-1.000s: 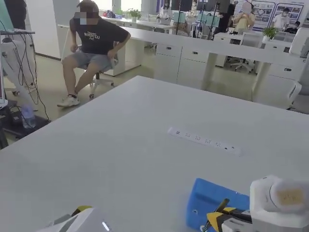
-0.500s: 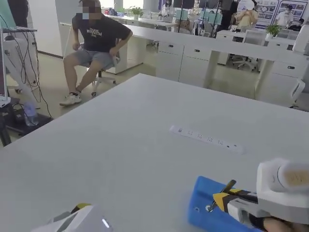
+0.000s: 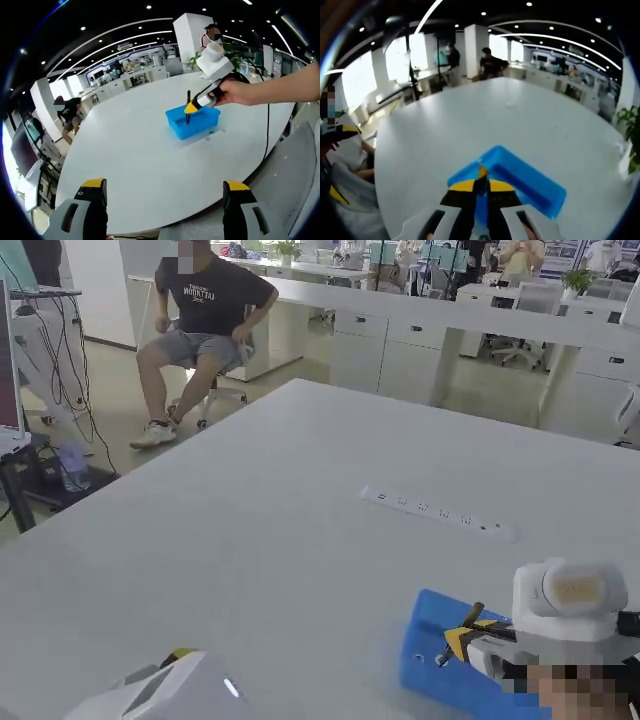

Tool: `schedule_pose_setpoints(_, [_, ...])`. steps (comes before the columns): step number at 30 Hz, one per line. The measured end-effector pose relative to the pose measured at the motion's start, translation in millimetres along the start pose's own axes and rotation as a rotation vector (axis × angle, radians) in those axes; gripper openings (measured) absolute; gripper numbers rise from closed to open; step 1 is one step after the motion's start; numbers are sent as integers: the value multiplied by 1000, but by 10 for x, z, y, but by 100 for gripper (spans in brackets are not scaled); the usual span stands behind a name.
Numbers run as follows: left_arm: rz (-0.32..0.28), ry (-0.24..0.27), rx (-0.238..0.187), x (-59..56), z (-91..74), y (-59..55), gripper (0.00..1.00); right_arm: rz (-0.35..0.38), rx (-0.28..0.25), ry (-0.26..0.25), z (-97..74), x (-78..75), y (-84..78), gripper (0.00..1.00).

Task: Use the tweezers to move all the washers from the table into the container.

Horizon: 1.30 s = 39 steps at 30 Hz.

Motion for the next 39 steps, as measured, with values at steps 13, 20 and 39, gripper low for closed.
schedule_pose_setpoints(13, [-15, 13, -5, 16, -2, -35, 99, -5, 33, 8, 96, 34, -96, 4])
schedule_pose_setpoints(20, [-21, 8, -11, 22, 3, -3, 99, 7, 37, 9, 84, 40, -97, 4])
schedule_pose_setpoints(39, [0, -13, -33, -39, -64, 89, 94, 30, -93, -5, -383, 115, 148, 4])
Point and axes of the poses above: the centre of the closed fingertips' face, and the gripper's own axes: z roughly forward along the fingers, x roughly to its left, y roughly out of its top, the point moved 2 cm from there along -z, roughly backward along the fingers, and after that the axes turned 9 degrees about -z, right-handed, at the moved point
